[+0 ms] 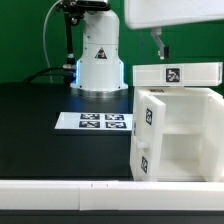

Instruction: Assemble cabinet

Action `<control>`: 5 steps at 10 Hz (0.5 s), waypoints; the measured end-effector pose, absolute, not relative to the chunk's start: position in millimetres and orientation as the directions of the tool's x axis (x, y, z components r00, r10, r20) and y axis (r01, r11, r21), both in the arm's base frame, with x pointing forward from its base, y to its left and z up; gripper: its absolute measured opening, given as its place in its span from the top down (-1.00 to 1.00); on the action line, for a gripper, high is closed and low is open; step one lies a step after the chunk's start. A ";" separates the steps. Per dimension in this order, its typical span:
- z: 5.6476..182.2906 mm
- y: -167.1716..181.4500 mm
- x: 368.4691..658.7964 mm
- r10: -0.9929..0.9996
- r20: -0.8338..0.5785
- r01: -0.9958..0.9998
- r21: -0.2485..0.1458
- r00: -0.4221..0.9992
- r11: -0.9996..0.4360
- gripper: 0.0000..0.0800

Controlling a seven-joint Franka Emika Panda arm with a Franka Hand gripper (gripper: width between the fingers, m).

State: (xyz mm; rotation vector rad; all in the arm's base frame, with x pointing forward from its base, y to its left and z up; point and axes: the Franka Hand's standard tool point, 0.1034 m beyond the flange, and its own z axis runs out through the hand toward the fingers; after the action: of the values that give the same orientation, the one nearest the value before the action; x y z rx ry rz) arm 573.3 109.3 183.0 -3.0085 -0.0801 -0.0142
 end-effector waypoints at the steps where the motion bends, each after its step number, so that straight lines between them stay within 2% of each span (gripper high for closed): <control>1: 182.3 108.8 572.8 0.104 0.019 0.105 -0.131 0.994 -0.986 -0.99; 3: 181.5 107.4 572.8 0.248 0.037 0.251 -0.127 0.968 -0.960 -0.99; 5: 180.9 99.7 574.6 0.529 0.062 0.533 -0.088 0.846 -0.842 -0.99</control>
Offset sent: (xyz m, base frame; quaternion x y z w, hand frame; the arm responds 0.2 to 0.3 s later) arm 0.0000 0.0000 0.0000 0.0000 0.0000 -0.1938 0.9810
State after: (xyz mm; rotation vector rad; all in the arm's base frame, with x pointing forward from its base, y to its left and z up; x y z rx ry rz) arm 574.6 99.7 180.9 -2.9204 -0.8423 -0.0531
